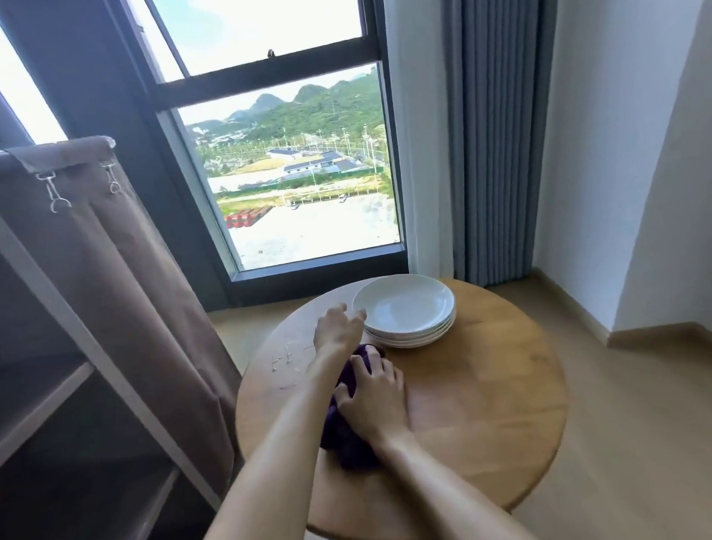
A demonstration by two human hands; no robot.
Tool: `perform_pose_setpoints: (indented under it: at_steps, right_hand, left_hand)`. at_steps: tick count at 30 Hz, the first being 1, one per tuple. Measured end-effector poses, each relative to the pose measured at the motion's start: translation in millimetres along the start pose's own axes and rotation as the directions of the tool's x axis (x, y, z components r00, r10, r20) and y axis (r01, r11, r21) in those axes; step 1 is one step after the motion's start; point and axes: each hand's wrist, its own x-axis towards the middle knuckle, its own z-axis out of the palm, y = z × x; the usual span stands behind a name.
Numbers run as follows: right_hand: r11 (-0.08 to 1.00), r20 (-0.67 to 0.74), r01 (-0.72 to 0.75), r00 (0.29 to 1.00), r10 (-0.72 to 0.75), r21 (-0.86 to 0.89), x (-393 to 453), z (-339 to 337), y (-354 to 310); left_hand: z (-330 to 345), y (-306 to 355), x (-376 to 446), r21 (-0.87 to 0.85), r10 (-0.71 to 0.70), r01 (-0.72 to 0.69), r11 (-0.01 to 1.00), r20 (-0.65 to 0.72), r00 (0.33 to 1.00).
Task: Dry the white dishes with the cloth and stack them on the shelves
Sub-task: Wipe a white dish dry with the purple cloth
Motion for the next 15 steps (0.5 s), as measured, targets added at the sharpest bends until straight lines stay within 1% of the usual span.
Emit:
perform_pose_setpoints:
  at_steps: [4,7,9,12,15]
  right_hand:
    - [1.000,-0.012,-0.006,1.000,0.006,0.000,7.9,3.6,1.8]
    - [0.999,-0.022,-0.013,1.000,0.014,0.036,13.4,5.9,4.7]
    - [0.998,-0.017,-0.012,1.000,0.013,0.055,16.7,7.6,4.7]
    - [0.998,-0.020,0.000,1.000,0.001,0.063,20.0,11.2,4.1]
    - [0.995,-0.030,-0.006,1.000,0.009,0.102,22.1,12.3,4.0]
  left_hand:
    - [28.2,9.6,15.2,0.002,-0.074,0.074,0.997,0.017,0.997]
    - [35.2,3.7,25.8,-0.097,-0.179,0.175,0.980,-0.033,0.983]
    - [34.7,-3.3,36.4,-0.171,-0.251,0.243,0.955,-0.024,0.968]
    - [32.1,-10.2,45.7,-0.194,-0.261,0.269,0.943,0.067,0.963]
    - [29.4,-10.0,49.7,-0.163,-0.227,0.239,0.957,0.088,0.970]
